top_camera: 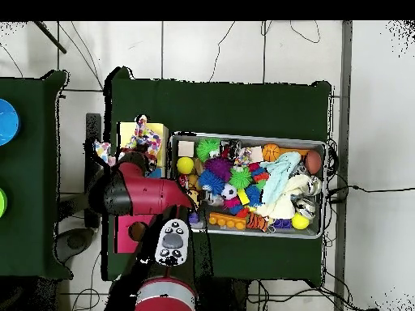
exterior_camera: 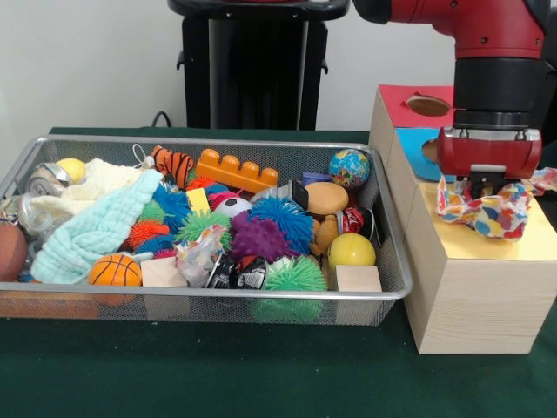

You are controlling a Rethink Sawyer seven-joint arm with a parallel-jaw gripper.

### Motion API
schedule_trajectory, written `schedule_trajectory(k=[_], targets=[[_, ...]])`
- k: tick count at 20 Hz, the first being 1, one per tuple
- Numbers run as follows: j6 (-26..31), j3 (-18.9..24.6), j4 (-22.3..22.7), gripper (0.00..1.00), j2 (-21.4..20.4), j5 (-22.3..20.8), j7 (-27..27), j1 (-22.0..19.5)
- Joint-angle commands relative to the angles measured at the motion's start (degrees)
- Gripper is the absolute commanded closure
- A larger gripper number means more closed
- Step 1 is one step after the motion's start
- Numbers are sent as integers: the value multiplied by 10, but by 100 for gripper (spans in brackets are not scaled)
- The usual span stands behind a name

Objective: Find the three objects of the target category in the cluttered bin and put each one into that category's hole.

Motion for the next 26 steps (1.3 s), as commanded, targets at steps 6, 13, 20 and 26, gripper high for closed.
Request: schedule_trajectory(k=[6,13,20,26], targets=[[-4,11,64,100,26,-4,106,13],[32,26,65,100,13,-13,85,-1],[115,56,75,100,-30,-22,48,-25],[145,57,73,100,-47,-20,46,-26]])
